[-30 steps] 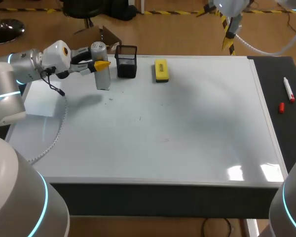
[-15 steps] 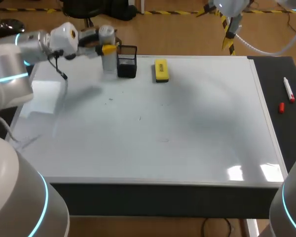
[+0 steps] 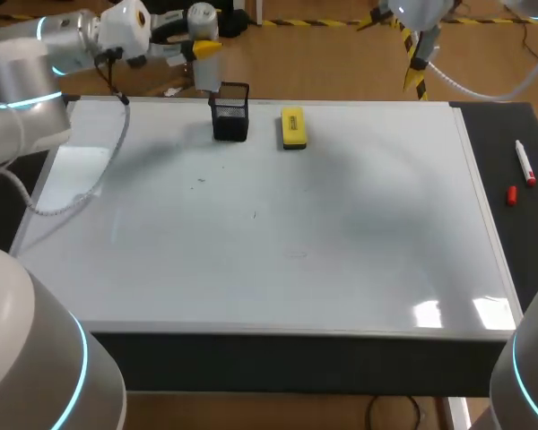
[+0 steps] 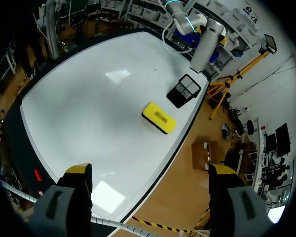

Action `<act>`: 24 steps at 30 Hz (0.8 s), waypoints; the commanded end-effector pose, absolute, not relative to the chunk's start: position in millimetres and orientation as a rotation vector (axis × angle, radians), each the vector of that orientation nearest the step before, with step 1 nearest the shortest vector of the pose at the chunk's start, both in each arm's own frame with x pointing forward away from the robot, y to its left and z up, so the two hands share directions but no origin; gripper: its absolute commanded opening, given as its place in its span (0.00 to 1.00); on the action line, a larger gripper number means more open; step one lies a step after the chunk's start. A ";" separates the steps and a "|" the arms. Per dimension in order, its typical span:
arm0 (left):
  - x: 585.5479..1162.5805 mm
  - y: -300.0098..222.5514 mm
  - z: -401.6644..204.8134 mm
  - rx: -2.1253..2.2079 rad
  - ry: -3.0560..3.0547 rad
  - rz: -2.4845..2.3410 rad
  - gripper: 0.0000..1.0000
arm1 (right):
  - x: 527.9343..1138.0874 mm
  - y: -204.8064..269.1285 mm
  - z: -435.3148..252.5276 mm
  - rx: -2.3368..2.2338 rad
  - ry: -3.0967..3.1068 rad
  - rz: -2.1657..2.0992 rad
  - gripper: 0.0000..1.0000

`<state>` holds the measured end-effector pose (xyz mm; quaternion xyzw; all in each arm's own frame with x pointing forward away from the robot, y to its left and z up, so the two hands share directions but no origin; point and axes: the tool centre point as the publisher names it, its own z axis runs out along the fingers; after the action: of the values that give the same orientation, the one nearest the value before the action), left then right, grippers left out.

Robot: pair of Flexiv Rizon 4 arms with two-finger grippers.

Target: Pick up the inspection probe, press it on each red-marked spot on the whiteboard one by one, put down the probe, pick up the eraser, and wipe off all the red marks.

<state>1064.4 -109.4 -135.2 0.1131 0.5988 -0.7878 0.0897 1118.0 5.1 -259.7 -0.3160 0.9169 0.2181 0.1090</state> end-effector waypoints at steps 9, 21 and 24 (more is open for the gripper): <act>1101.3 -142.1 -145.1 0.361 1.787 -2.403 0.00 | 1117.8 4.5 -258.8 -0.932 2.699 0.635 1.00; 1121.0 -141.3 -170.9 0.239 1.810 -2.431 0.00 | 1117.8 4.5 -258.8 -0.932 2.699 0.635 1.00; 1122.1 -141.5 -175.9 0.217 1.808 -2.437 0.00 | 1117.8 4.5 -258.8 -0.932 2.699 0.635 1.00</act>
<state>1118.0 -140.3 -170.8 0.0674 0.5976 -0.7972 0.0529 1117.9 5.0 -259.6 -0.3159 0.9169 0.2180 0.1092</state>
